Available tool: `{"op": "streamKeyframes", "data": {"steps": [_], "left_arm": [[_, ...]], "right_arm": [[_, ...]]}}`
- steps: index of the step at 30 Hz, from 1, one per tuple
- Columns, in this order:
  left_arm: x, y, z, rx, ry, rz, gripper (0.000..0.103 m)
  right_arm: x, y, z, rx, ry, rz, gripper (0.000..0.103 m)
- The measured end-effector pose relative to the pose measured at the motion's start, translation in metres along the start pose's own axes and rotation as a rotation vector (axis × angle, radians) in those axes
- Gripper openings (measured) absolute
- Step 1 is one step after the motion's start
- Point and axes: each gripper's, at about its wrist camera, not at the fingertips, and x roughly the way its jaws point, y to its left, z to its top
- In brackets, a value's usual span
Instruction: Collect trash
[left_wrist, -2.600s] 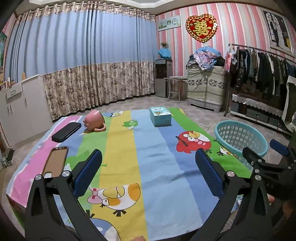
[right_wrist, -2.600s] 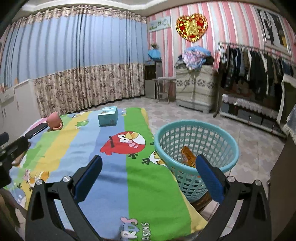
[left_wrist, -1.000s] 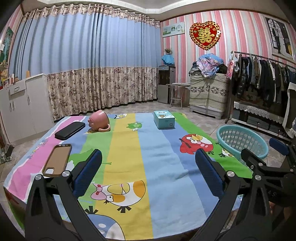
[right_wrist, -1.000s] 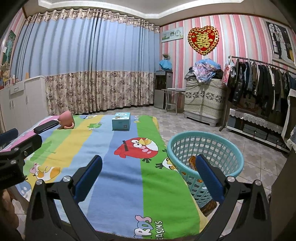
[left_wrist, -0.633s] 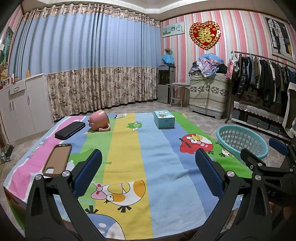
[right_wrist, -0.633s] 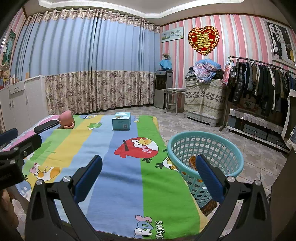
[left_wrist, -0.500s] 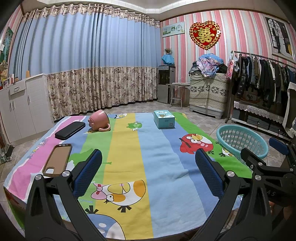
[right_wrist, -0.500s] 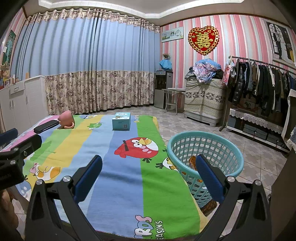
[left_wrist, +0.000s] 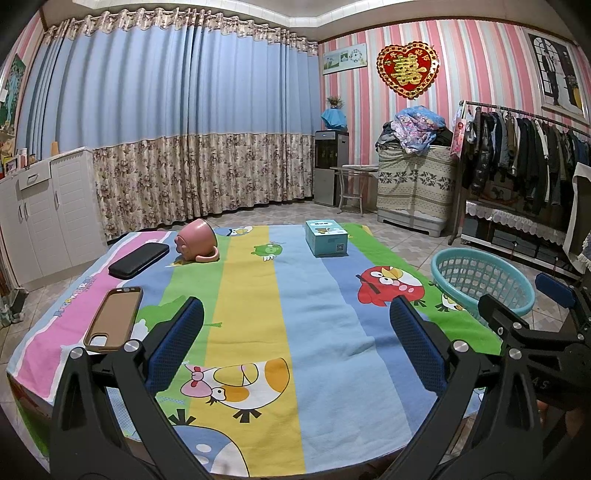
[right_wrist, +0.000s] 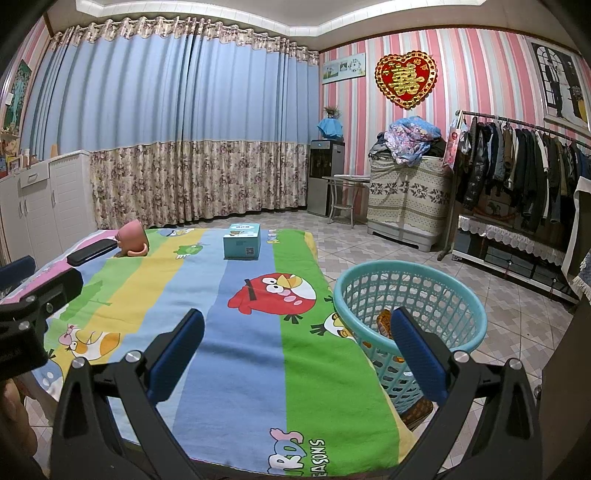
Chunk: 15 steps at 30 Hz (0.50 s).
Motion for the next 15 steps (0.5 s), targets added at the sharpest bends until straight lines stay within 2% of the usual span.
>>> {"op": "streamKeyframes", "data": {"steps": [15], "left_arm": [[-0.0005,-0.0004,0.0008,0.0,0.0,0.0,0.098]], "right_arm": [[-0.0005,-0.0003,0.0007,-0.001,-0.001,0.0,0.099]]}}
